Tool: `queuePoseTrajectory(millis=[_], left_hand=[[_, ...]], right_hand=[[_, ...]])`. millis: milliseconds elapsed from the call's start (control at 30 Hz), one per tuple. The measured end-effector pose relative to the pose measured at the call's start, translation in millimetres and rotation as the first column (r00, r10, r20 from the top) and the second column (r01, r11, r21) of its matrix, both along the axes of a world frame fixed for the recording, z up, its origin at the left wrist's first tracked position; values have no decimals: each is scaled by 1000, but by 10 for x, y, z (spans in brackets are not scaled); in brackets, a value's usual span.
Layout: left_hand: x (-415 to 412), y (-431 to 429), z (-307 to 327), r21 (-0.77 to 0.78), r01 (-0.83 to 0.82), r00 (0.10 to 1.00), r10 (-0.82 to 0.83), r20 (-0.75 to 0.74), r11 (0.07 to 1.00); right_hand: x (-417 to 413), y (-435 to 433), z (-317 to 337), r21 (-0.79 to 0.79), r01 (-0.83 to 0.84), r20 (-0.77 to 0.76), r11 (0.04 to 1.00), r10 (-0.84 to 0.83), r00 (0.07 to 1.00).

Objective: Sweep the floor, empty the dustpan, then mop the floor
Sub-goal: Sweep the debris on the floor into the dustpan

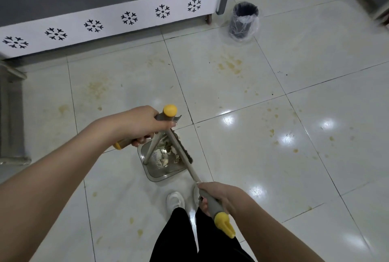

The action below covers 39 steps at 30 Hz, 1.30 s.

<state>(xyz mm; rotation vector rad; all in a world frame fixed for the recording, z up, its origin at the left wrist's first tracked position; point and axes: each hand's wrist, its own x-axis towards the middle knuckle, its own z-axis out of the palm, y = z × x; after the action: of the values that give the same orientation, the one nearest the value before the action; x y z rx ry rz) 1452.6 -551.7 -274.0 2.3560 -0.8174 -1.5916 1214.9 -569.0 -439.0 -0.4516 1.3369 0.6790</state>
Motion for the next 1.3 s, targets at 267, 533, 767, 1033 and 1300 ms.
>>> queuePoseTrajectory(millis=[267, 533, 767, 1033, 1300], left_hand=[[-56, -97, 54, -13, 11, 1000, -11, -3, 1000], [-102, -82, 25, -29, 6, 1000, -6, -22, 1000], [-76, 1, 17, -24, 11, 1000, -11, 1, 1000], [-14, 132, 5, -4, -35, 999, 35, 27, 999], [25, 240, 29, -11, -47, 999, 47, 8, 999]], right_hand=[[-113, -263, 287, 216, 185, 59, 959, -202, 978], [-336, -1122, 456, 47, -5, 1, 999, 5, 1000], [-335, -1283, 257, -231, -42, -37, 972, 34, 999], [-88, -960, -98, -299, -117, -72, 947, 100, 992], [215, -65, 57, 7, 14, 24, 1000, -14, 1000]])
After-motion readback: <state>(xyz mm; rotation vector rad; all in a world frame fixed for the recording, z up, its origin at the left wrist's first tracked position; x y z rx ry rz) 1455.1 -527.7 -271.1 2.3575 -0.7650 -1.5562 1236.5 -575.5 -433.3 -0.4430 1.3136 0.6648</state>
